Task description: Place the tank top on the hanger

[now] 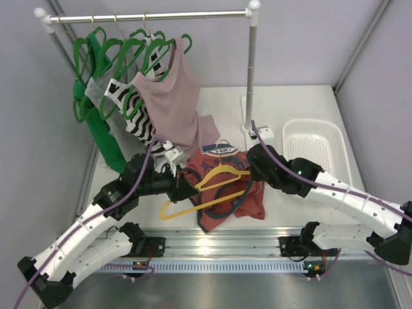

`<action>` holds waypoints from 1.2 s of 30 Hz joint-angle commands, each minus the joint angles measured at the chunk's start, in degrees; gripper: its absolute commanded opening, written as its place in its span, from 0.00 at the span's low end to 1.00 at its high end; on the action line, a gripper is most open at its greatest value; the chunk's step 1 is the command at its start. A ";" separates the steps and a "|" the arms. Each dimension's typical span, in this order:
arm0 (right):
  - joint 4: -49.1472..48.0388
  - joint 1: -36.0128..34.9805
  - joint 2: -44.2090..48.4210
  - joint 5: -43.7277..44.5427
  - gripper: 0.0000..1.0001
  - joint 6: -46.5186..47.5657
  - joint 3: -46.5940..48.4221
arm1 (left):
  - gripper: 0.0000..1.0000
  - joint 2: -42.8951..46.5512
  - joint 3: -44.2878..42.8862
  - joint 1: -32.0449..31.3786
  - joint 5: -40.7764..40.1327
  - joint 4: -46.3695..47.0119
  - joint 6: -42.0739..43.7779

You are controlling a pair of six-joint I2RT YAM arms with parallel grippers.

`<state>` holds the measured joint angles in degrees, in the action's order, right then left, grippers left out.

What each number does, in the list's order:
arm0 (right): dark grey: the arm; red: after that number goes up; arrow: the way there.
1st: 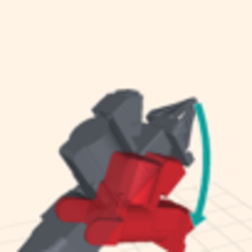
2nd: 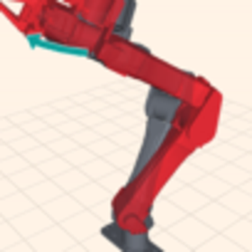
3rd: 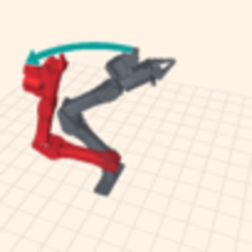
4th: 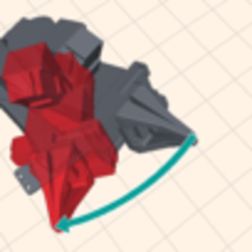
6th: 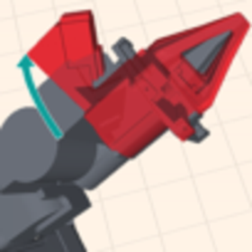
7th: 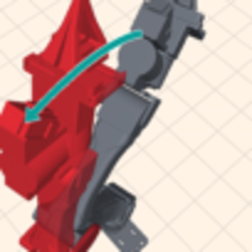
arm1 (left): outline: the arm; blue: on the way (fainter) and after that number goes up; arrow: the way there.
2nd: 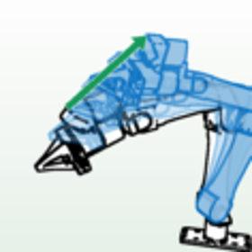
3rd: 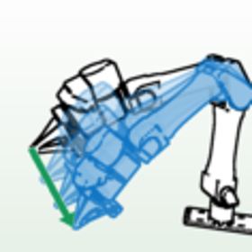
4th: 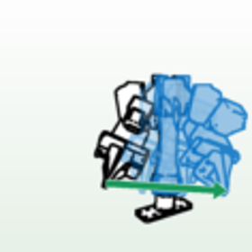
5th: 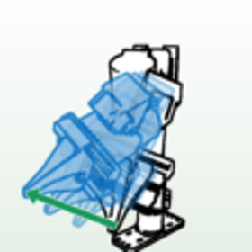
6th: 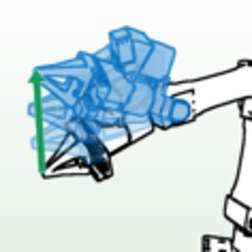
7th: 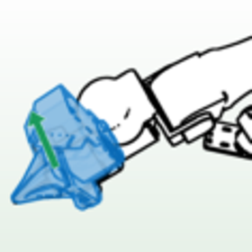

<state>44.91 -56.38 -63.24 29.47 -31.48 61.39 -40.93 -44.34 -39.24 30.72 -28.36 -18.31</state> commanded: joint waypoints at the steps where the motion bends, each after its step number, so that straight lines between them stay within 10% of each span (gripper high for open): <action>1: -2.10 1.01 -0.39 -0.12 0.00 1.07 3.39 | 0.00 -0.29 0.65 -1.01 1.19 6.82 -0.85; 36: -2.45 2.85 -1.80 -1.35 0.01 3.45 7.35 | 0.00 -3.19 5.93 -12.52 -16.20 20.61 -0.50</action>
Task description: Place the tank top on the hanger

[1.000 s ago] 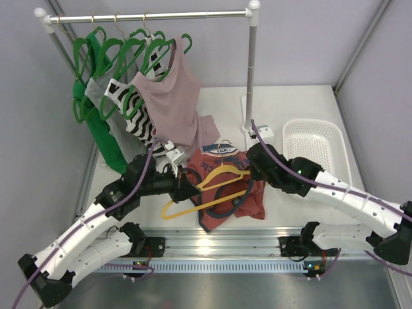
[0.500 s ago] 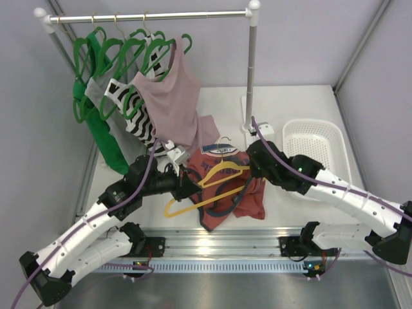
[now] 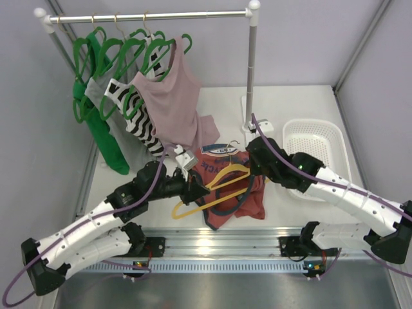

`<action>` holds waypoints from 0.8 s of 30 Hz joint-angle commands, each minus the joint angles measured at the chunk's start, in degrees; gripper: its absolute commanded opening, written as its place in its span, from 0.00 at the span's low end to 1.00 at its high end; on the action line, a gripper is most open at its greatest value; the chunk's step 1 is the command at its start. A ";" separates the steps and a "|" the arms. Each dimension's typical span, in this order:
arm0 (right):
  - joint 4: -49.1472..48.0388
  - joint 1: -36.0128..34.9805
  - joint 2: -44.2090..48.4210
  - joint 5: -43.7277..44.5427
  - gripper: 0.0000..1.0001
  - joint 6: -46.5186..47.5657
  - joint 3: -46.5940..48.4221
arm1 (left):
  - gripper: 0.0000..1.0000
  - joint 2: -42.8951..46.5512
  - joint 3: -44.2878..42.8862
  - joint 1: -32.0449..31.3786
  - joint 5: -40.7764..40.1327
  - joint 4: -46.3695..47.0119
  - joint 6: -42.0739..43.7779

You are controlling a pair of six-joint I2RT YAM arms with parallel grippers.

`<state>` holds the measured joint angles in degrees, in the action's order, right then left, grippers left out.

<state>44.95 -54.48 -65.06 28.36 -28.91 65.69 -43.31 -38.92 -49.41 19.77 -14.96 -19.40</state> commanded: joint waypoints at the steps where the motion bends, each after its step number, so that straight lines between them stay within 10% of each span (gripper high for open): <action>1: -2.50 0.78 0.11 -0.41 0.01 0.96 3.04 | 0.00 -0.99 0.68 -3.14 -6.92 7.57 0.76; 24: -4.52 3.41 1.34 -2.52 0.03 3.86 3.04 | 0.00 -1.95 11.49 -6.58 -9.40 29.62 0.50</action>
<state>43.83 -51.86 -64.88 26.20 -26.24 65.69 -45.54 -27.73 -55.64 9.52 4.32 -18.57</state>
